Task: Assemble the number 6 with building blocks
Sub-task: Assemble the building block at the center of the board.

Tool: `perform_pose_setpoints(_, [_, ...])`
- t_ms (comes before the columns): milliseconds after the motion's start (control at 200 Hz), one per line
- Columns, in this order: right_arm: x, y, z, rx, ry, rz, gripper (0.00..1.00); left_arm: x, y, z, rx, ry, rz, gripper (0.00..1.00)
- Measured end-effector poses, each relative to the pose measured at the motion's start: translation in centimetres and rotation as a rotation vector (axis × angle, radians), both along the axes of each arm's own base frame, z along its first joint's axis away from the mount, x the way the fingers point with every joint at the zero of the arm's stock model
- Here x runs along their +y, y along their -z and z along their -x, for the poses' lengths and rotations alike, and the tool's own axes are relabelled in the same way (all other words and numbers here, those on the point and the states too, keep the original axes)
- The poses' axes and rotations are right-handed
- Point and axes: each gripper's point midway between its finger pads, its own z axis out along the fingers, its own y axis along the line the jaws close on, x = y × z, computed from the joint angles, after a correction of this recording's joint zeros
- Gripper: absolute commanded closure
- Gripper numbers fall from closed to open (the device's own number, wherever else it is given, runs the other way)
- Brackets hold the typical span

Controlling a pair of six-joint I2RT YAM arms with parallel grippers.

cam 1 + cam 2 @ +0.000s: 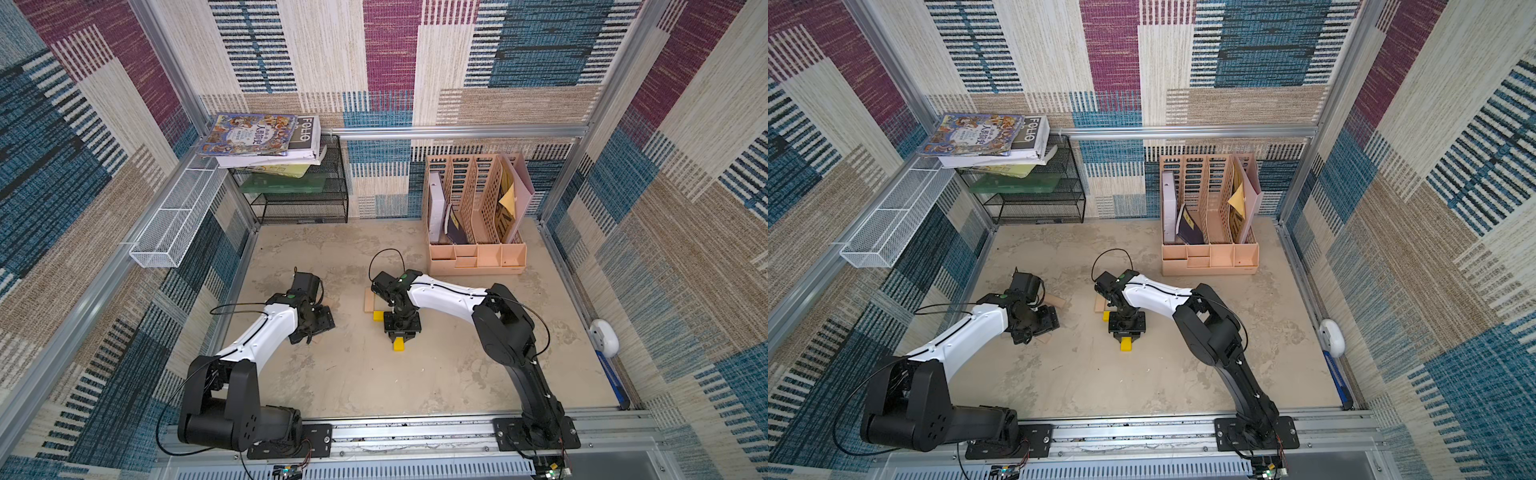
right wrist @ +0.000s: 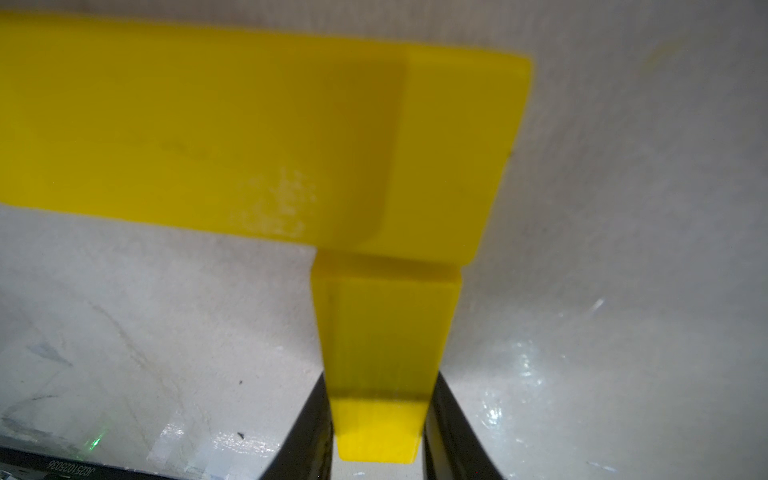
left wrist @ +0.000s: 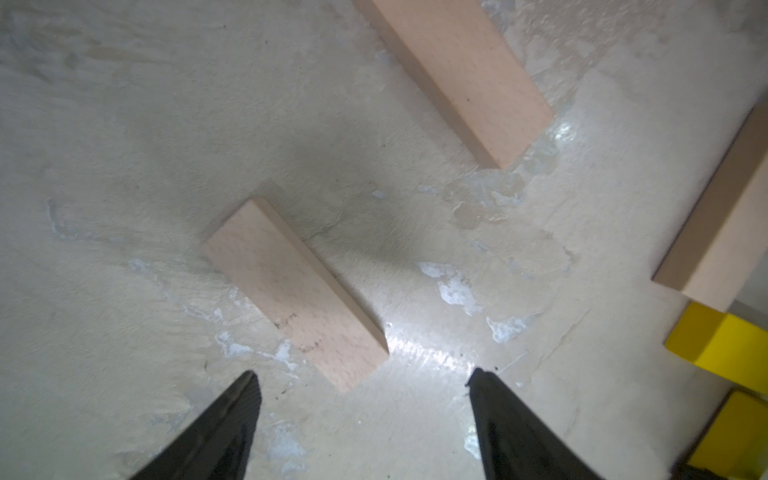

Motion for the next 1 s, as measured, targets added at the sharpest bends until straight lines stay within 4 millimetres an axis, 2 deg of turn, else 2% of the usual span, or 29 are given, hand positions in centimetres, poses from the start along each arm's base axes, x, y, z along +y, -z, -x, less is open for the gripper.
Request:
perform_pose_setpoints(827, [-0.21,0.03,-0.65,-0.010,0.003,0.023,1.00,-0.05,0.05,-0.42,-0.002,0.000,0.000,0.17])
perform_pose_setpoints(892, [-0.21,0.04,-0.63,-0.008,0.002,0.024,0.85,-0.06,0.03,-0.45,-0.003,0.000,0.000,0.16])
perform_pose_setpoints(927, [-0.20,0.04,-0.63,-0.008,0.000,0.024,0.69,-0.06,0.06,-0.45,-0.002,0.000,0.000,0.16])
perform_pose_setpoints(962, [-0.20,0.07,-0.61,-0.006,-0.003,0.024,0.49,-0.06,0.08,-0.45,-0.001,0.000,0.000,0.16])
perform_pose_setpoints(997, [-0.18,0.11,-0.57,-0.004,-0.005,0.023,0.37,-0.05,0.11,-0.45,0.000,0.000,0.000,0.16])
